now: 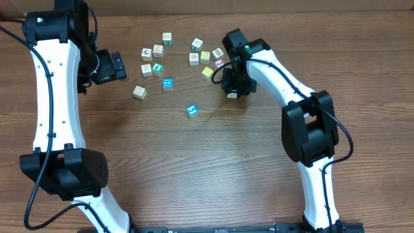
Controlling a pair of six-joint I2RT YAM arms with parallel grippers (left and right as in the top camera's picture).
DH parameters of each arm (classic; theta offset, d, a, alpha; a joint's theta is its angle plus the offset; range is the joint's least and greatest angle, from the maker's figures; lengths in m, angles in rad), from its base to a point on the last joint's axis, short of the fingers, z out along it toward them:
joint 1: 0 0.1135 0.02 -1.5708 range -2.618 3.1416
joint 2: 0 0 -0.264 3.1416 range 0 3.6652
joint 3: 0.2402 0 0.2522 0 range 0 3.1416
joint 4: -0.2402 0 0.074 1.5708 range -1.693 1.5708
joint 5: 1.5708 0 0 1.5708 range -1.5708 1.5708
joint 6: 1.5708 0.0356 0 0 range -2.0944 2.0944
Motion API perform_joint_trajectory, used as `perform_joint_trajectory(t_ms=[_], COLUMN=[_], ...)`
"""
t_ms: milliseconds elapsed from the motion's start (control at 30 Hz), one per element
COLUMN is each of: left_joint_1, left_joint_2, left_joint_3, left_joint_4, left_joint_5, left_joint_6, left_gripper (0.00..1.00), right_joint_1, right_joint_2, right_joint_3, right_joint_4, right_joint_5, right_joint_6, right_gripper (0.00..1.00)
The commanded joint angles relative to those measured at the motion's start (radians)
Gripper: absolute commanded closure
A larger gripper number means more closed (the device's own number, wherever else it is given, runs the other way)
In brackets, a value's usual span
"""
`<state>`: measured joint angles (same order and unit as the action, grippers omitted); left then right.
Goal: Form a circle
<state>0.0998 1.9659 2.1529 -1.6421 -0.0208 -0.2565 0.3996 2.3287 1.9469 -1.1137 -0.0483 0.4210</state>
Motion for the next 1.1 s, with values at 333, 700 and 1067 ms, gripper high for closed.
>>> perform_joint_trajectory(t_ms=[333,700,1067], left_joint_1=[-0.002,-0.002,-0.002], left_joint_2=[0.009,0.009,0.009], left_joint_3=[0.002,0.002,0.002], left_joint_4=[0.001,0.001,0.002], left_joint_5=[-0.013,-0.013,-0.013], left_joint_6=[-0.013,-0.013,-0.013], left_gripper=[0.0,0.0,0.0], right_joint_1=[0.016,0.114,0.242], right_joint_2=[-0.177,-0.176,-0.176], right_joint_3=[0.01,-0.143,-0.208], right_joint_4=[-0.225,-0.156,-0.038], right_joint_5=[-0.174,-0.17,-0.005], right_joint_6=[-0.091,-0.141,-0.164], right_gripper=[0.7,0.7,0.7])
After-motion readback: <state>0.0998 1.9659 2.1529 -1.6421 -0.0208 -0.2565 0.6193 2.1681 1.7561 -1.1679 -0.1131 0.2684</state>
